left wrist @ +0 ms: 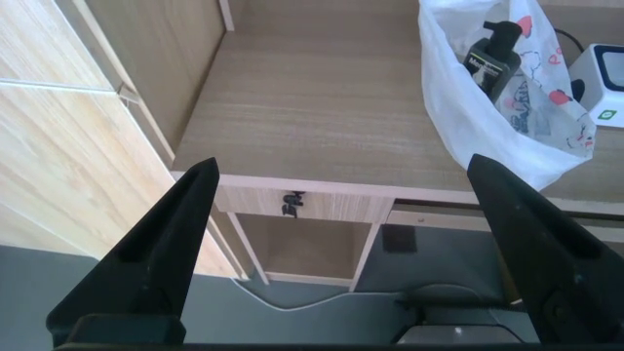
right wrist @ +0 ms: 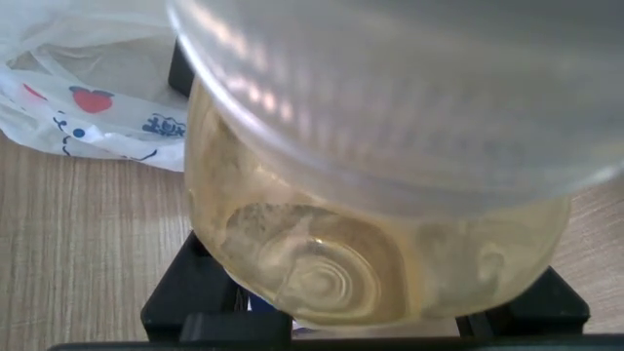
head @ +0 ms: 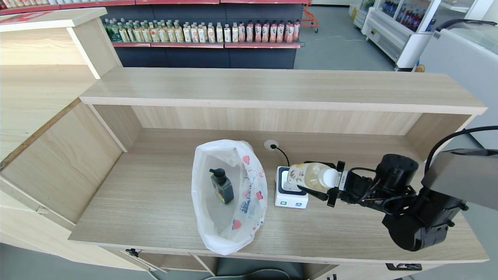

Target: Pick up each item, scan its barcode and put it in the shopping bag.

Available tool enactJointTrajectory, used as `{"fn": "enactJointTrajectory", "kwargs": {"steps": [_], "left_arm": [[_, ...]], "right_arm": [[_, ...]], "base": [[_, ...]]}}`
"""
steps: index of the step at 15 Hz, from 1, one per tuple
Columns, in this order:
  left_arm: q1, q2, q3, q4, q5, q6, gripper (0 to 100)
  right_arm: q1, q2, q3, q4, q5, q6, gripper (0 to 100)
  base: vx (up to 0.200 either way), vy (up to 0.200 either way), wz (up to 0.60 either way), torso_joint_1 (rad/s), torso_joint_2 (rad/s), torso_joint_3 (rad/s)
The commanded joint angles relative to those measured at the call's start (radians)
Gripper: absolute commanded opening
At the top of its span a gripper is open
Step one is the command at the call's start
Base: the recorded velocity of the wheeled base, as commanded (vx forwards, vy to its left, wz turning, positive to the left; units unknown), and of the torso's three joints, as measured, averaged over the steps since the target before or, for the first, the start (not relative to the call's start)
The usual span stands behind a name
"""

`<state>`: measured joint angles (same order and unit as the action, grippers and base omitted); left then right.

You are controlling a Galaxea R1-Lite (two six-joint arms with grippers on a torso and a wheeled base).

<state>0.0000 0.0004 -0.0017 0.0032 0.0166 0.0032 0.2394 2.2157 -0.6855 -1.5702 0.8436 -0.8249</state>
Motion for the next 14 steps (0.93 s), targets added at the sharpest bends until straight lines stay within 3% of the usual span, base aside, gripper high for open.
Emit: {"fn": "enactJointTrajectory", "kwargs": {"steps": [1,9,14], "left_arm": [[0.000,0.000,0.000,0.000,0.000,0.000,100],[0.000,0.000,0.000,0.000,0.000,0.000,100],[0.000,0.000,0.000,0.000,0.000,0.000,100]], "right_arm": [[-0.002,0.053,-0.060,-0.001,0.023,0.009,0],[-0.015,0.170,-0.226,-0.001,0.092,0.027,0],[-0.009,0.205,-0.246,-0.001,0.094,0.027,0]], "base": [[0.000,0.000,0.00,0.000,0.00,0.000],[0.000,0.000,0.00,0.000,0.00,0.000],[0.000,0.000,0.00,0.000,0.00,0.000]]}}
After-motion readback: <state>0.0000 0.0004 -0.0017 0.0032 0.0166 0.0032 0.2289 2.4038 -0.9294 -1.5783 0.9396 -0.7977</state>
